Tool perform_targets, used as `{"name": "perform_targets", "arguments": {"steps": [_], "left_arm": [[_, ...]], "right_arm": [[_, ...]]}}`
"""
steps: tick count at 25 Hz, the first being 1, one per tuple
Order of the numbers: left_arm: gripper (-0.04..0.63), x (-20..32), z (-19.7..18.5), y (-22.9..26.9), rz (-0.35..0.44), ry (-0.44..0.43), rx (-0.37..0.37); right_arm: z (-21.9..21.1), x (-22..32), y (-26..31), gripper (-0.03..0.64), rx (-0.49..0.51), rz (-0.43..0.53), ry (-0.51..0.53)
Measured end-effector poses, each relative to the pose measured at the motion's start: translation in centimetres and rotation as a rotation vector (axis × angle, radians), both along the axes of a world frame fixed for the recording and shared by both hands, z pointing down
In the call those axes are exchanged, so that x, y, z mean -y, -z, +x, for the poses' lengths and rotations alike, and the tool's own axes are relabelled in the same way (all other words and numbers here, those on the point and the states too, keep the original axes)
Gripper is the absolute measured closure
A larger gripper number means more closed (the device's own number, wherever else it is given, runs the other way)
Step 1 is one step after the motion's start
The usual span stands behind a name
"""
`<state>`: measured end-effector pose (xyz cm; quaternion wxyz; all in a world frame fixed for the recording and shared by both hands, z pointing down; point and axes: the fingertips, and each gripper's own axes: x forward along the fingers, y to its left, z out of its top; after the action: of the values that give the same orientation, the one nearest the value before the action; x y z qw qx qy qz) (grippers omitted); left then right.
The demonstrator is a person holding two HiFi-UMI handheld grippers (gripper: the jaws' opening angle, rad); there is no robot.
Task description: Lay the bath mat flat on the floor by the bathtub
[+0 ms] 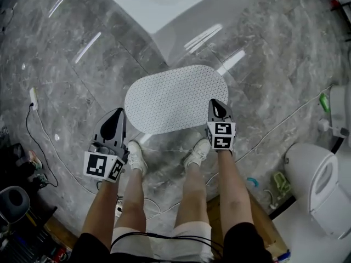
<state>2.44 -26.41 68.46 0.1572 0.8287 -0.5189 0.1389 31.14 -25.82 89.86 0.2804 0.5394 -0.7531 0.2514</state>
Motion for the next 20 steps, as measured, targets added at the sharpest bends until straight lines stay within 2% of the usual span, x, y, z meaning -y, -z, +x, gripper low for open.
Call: {"name": "perform_targets", "arguments": {"steps": [8,13,18,20], "left_arm": [[0.581,0.3,-0.5,8.4,0.073,-0.041,-0.045],[0.581,-1.1,-3.2,13.7,0.109,-0.06,-0.069],[0.581,0.6,-5.7,18.8,0.235,-0.057,-0.09],[0.581,0.4,-7.4,20.8,0.254,-0.036,-0.096]], "right_arm": [[-3.3,0.1,14.4,0.591,0.082,0.162,0.058],[-7.3,-1.4,22.3,0.591,0.138,0.208,0.09],[-10.3,0.6,31.0,0.591,0.154,0.306,0.17],[-12.0,0.3,33.7,0.591,0.171,0.322,0.183]]}}
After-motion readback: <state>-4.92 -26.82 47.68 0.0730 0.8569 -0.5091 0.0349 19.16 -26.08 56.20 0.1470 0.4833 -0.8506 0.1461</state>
